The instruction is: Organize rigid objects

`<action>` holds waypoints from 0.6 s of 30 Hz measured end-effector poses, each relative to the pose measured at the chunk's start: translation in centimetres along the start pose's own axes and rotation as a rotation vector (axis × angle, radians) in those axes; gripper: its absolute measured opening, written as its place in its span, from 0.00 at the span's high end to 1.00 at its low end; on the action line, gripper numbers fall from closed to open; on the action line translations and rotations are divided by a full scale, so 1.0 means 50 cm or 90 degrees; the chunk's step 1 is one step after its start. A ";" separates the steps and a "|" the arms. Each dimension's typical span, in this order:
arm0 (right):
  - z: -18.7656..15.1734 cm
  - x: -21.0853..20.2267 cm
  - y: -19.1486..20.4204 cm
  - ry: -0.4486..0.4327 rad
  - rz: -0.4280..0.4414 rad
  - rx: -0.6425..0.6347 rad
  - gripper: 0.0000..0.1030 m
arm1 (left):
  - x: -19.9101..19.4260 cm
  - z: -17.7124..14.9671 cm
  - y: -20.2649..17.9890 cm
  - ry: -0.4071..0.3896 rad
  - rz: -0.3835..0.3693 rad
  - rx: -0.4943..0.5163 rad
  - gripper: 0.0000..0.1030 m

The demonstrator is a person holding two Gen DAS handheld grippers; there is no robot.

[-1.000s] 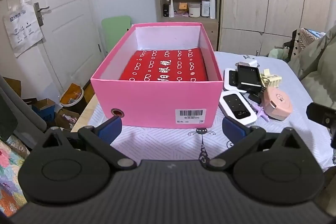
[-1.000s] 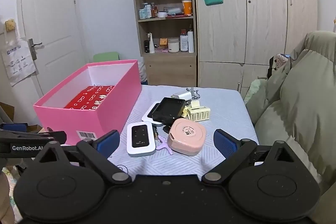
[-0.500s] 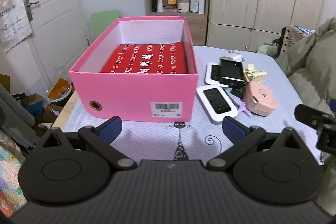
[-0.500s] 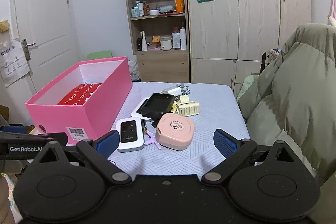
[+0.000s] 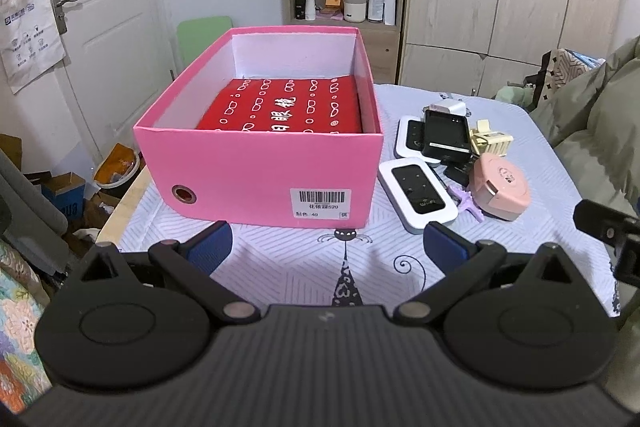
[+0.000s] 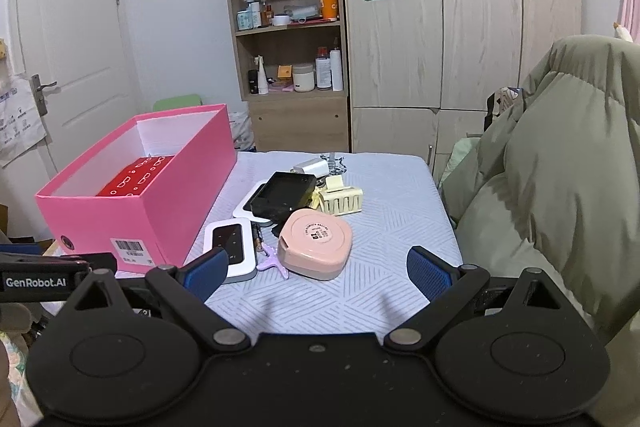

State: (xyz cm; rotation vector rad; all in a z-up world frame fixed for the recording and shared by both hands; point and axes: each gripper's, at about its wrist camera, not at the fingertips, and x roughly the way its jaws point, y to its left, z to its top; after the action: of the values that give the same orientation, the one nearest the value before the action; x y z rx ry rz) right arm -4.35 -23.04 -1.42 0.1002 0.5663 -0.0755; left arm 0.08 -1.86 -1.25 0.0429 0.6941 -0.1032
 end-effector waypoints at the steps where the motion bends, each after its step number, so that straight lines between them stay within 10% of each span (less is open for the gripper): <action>1: 0.000 0.001 0.000 0.001 0.001 0.000 0.05 | 0.002 -0.001 0.001 0.001 -0.002 0.000 0.00; 18: -0.009 0.019 0.014 0.018 -0.001 -0.011 0.05 | 0.020 -0.008 0.016 0.012 -0.017 -0.008 0.00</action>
State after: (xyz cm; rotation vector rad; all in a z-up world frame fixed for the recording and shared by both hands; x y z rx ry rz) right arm -3.72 -22.31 -2.28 0.0847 0.5945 -0.0711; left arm 0.68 -1.14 -2.20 0.0235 0.7146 -0.1241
